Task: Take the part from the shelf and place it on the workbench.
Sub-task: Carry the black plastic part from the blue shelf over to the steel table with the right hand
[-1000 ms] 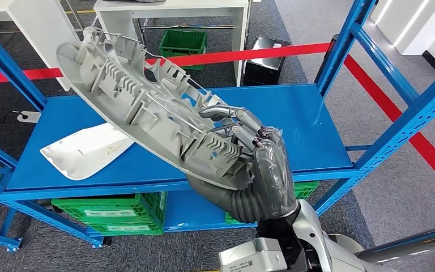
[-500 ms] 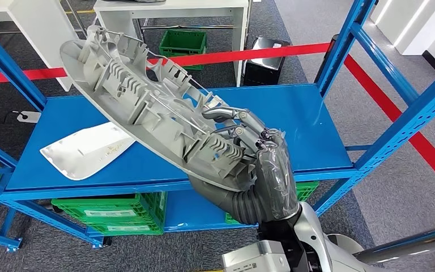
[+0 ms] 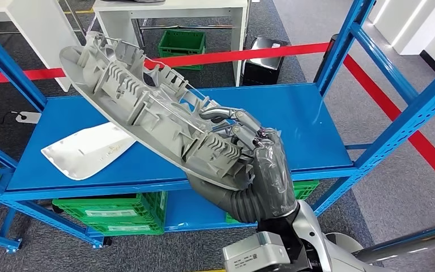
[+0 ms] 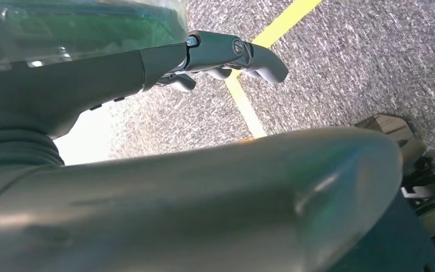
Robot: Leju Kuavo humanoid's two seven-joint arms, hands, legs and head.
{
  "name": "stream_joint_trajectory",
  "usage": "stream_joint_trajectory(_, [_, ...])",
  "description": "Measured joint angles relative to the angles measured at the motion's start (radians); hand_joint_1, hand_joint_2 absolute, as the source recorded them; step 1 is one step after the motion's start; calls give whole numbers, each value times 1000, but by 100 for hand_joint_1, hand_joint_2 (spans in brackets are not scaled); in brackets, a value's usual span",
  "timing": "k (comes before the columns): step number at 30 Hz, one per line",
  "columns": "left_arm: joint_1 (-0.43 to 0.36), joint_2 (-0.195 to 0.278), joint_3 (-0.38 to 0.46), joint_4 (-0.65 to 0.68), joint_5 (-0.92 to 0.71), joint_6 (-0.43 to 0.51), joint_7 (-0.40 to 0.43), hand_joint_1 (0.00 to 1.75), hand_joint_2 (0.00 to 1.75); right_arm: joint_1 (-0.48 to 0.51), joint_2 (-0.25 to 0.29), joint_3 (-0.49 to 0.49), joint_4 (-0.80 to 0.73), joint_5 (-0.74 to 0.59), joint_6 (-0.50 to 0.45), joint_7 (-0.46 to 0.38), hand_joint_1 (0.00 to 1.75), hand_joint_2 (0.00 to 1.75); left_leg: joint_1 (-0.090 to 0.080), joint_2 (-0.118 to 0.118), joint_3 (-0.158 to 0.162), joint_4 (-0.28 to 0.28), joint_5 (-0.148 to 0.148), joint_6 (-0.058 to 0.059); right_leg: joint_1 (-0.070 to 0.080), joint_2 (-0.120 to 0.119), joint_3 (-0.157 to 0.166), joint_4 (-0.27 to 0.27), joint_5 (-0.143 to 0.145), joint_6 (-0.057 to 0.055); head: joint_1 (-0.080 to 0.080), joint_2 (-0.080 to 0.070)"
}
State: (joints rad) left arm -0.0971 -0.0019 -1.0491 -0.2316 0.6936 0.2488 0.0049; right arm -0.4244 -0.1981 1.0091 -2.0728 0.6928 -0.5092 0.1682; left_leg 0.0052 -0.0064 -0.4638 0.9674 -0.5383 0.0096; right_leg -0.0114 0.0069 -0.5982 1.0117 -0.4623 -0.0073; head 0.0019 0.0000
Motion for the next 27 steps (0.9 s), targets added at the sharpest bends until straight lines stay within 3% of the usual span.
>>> stream_joint_trajectory(2, [0,-1,7,0,3,-2,-2,0,175,-2,-2,-1,-1,-4,2,0,175,175,7,4,9,-17,15,7,-1,-1,-22,51,-40,8,5,0])
stream_joint_trajectory(4, [1,-1,13,0,3,-5,-2,0,175,-2,-5,0,-1,-9,4,0,175,175,9,5,4,-15,18,8,-5,-1,-75,171,-100,15,14,0])
stream_joint_trajectory(5, [2,-2,14,0,3,-7,-2,0,175,-1,-7,0,-1,-11,5,0,175,175,9,5,1,-11,17,8,-8,-1,-99,224,-115,19,17,0])
stream_joint_trajectory(6, [2,-2,15,0,3,-9,-2,0,175,0,-9,0,-1,-14,6,0,175,175,10,5,-1,-7,14,7,-10,-2,-111,247,-109,22,18,0])
stream_joint_trajectory(7, [3,-2,16,0,3,-10,-2,0,175,0,-11,0,-1,-16,6,0,175,175,12,5,-3,-2,11,4,-12,-2,-106,235,-85,25,20,0])
stream_joint_trajectory(8, [3,-2,16,0,3,-11,-2,0,175,0,-13,0,-1,-19,7,0,175,175,15,4,-3,6,5,-1,-14,-4,-86,189,-48,27,22,0])
stream_joint_trajectory(10, [2,-2,16,1,3,-12,-2,0,175,0,-14,0,-1,-24,7,-1,175,175,18,3,-11,24,-10,-16,-14,-4,-41,93,-5,27,28,0])
stream_joint_trajectory(13, [1,-2,16,2,2,-11,-2,0,175,0,-15,0,-3,-27,8,-2,175,175,15,2,-29,44,-19,-36,-10,-1,-29,58,-13,5,32,0])
stream_joint_trajectory(16, [0,-2,16,3,2,-11,-2,0,175,0,-15,-1,-4,-27,8,-3,175,175,17,3,-42,70,-45,-50,-12,-1,-36,50,-16,-19,19,0])
stream_joint_trajectory(19, [0,-2,16,4,1,-11,-2,0,175,0,-16,-1,-4,-33,11,-4,175,175,17,4,-104,225,-135,-54,-7,-3,-41,47,-9,-33,0,0])
stream_joint_trajectory(21, [1,-2,16,4,1,-11,-2,0,175,0,-16,-1,-4,-41,13,-6,175,175,15,4,-138,313,-158,-48,1,-4,-47,47,-4,-40,-7,0])
stream_joint_trajectory(22, [1,-2,16,4,1,-11,-2,0,175,0,-16,-1,-4,-45,14,-7,175,175,13,4,-135,310,-141,-42,5,-3,-50,47,-1,-43,-9,0])
stream_joint_trajectory(24, [0,-2,16,4,1,-10,-2,0,175,0,-16,-1,-4,-49,15,-10,175,175,4,3,-83,207,-75,-24,12,-2,-54,48,6,-46,-11,0])
stream_joint_trajectory(26, [-2,0,16,4,1,-8,-2,0,175,-1,-16,-1,-4,-51,15,-12,175,175,-6,3,-29,95,-36,-5,16,-1,-58,46,16,-40,-9,0])
stream_joint_trajectory(27, [-3,1,16,5,1,-7,-2,0,175,-1,-16,-2,-4,-52,15,-14,175,175,-10,2,-19,67,-30,0,14,-1,-59,44,22,-35,-9,0])
